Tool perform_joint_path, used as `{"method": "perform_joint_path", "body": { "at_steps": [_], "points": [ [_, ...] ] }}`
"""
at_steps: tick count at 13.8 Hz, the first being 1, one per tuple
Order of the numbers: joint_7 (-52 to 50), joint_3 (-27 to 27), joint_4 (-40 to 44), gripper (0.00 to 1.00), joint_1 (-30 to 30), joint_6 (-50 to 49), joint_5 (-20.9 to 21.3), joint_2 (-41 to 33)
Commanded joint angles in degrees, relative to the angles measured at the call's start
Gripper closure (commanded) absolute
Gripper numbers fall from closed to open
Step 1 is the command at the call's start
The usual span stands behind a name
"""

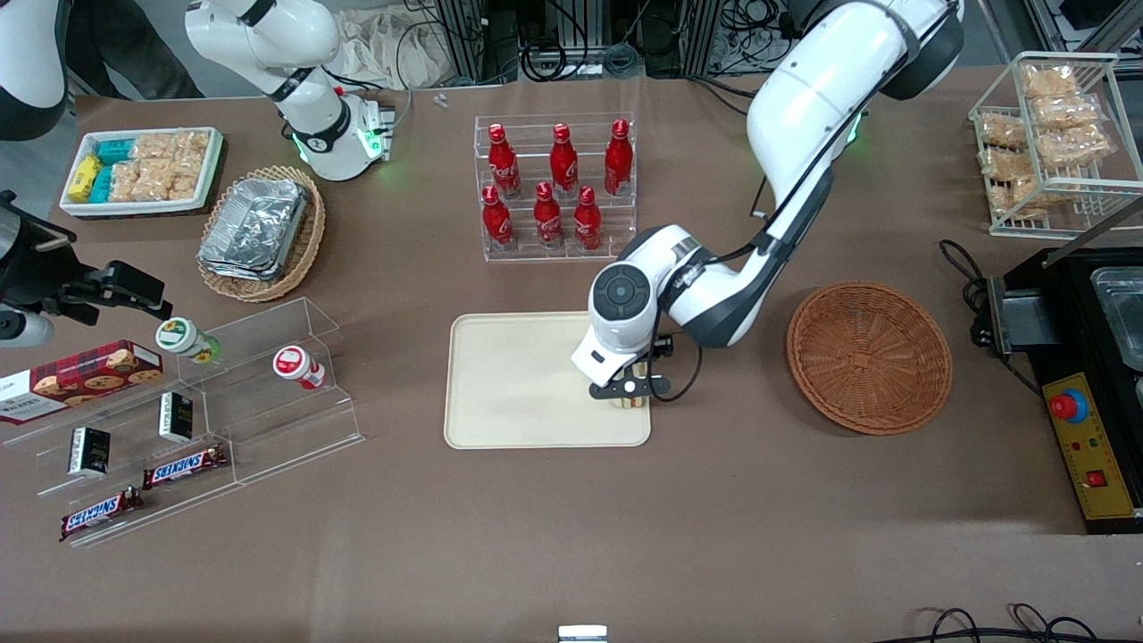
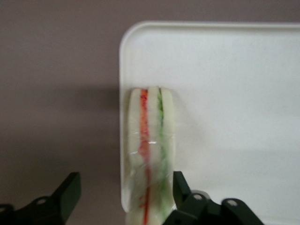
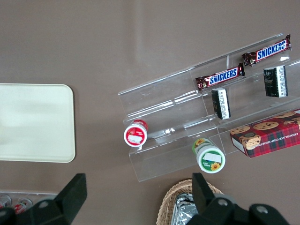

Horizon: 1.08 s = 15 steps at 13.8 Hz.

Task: Place sandwich from basket to tray
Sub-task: 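Open the left gripper to release the sandwich and raise it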

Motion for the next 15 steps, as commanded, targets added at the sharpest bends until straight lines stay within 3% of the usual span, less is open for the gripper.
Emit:
{"method": "perform_joint_path", "body": {
  "at_steps": [1,3,8,12,15],
  "points": [
    [-0.3,0.7,-1.9,0.00,1.1,-6.2,0.0,-10.6],
    [4.0,0.4,-2.0,0.00,4.7,-11.1,-0.3,-15.0],
    [19.8,0.6,-2.0,0.00,12.5,-21.1,-6.3,-22.7],
    [35.8,0.7,-2.1,0.00,24.2,-27.1,-12.0,-29.3],
    [39.6,6.8,-2.2,0.00,24.9,-29.6,-13.9,-33.5]
  ]
}}
